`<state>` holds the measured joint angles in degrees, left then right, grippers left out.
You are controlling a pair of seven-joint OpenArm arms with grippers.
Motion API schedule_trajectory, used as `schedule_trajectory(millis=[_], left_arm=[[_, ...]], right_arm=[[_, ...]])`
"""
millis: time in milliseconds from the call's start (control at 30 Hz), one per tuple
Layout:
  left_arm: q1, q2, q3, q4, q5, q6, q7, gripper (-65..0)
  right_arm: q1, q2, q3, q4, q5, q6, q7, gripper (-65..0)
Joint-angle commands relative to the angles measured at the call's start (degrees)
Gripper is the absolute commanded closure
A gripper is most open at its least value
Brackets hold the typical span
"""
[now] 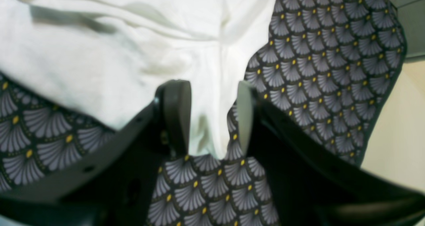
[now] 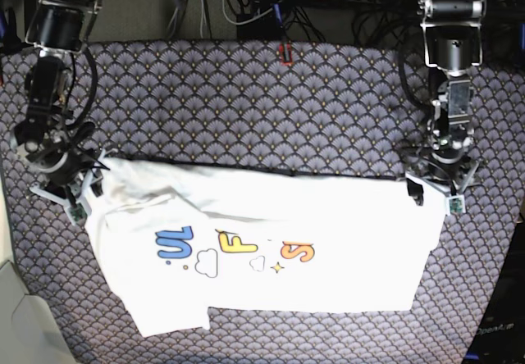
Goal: Fold the T-shirt properly
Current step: 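Regrasp the folded edge with both grippers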
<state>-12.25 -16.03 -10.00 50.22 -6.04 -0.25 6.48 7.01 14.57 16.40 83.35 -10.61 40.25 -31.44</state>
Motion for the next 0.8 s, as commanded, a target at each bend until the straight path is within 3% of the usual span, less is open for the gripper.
schedule_trajectory(millis=[0,100,300,467,533,767], left_arm=[[-0.6,-0.5,-0.2,-0.5,0.6,0.1,1.3,-47.5],[-0.7,-0.5,-0.2,-1.6,0.6,0.1,1.3,-42.4],[-0.9,-0.1,-0.2,-1.6,0.6,0.1,1.3,-17.1],[-0.9,0.1,-0.2,-1.6,0.6,0.1,1.4,-2.7],[-0.9,0.1,-0.2,-1.6,0.6,0.1,1.4,-0.2],[-0.7,-0.1,-0.2,-1.6,0.6,0.1,1.4,-0.4]], right_arm=[[0.6,0.9,0.6,0.8,0.4,-0.2,1.2,-24.4],[-0.5,0.8,0.9,0.8,0.4,-0.2,1.8,-24.4],[-1.2,0.8,0.9,0.8,0.5,-0.2,1.8,-24.4],[-1.2,0.9,2.8,0.4,0.5,-0.2,1.8,-24.4],[-1.0,0.9,3.2,-0.9,0.5,-0.2,1.8,-24.4],[-1.2,1.0,3.2,-3.1,0.5,-0.2,1.9,-24.4]])
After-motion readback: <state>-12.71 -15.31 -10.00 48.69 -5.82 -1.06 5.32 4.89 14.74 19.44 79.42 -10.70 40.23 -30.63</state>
